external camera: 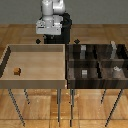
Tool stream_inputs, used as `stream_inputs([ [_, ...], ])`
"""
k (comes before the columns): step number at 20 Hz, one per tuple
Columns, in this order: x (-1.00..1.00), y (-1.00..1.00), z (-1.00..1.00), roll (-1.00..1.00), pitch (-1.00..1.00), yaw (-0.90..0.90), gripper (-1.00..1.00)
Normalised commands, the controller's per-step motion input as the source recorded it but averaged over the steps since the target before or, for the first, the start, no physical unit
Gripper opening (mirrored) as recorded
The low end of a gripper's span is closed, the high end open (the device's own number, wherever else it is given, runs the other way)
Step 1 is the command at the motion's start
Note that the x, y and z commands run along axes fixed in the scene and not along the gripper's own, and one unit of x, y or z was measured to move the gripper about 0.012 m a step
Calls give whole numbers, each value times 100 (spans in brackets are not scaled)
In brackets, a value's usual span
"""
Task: Place the loaf of bread into the appropriate compartment.
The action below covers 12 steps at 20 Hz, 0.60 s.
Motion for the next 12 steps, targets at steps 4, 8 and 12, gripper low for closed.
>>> stream_inputs([
  [4, 0, 0, 0, 0, 0, 0, 100],
  [8, 0, -25, 0, 0, 0, 0, 100],
  [12, 0, -100, 0, 0, 0, 0, 100],
])
